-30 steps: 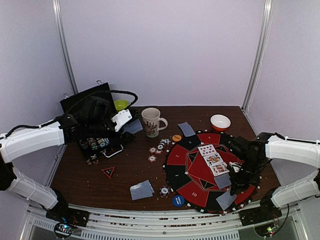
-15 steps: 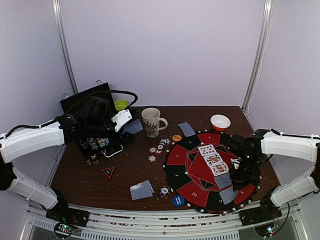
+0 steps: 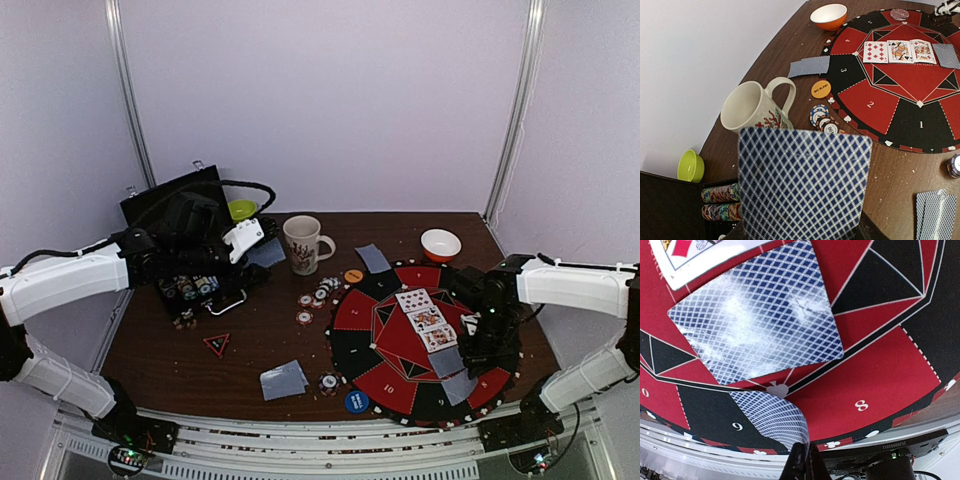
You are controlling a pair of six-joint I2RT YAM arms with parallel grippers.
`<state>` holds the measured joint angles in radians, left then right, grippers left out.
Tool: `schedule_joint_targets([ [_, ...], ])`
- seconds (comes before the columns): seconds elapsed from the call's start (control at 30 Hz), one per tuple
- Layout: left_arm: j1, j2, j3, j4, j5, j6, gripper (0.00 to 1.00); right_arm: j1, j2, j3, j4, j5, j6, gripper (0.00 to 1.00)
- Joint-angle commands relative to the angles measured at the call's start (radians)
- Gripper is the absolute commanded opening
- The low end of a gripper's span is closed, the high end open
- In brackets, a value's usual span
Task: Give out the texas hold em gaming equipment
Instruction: Distribute the poker card in the community card area.
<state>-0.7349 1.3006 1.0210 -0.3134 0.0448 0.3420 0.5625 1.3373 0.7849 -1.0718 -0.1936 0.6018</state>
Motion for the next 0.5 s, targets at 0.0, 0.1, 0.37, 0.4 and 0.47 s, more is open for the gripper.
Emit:
schedule_joint_targets([
  [0.0, -0.004, -0.018, 0.008, 0.053, 0.007, 0.000, 0.51, -0.004, 0.008, 0.003, -0.019, 0.029, -0.001, 0.03],
  [0.1, -0.004, -0.018, 0.007, 0.053, 0.003, 0.002, 0.51, -0.004, 0.013, -0.004, -0.006, 0.026, -0.001, 0.07],
  [0.37, -0.003, -0.021, 0.007, 0.053, 0.007, 0.001, 0.51, -0.005, 0.037, 0.036, -0.083, 0.147, 0.017, 0.33],
  [0.4, -0.003, -0.021, 0.008, 0.053, 0.008, 0.001, 0.51, -0.004, 0.039, 0.039, -0.092, 0.159, 0.017, 0.35],
  [0.47, -0.003, -0.022, 0.007, 0.053, 0.009, 0.000, 0.51, -0.004, 0.041, 0.039, -0.097, 0.159, 0.015, 0.36],
])
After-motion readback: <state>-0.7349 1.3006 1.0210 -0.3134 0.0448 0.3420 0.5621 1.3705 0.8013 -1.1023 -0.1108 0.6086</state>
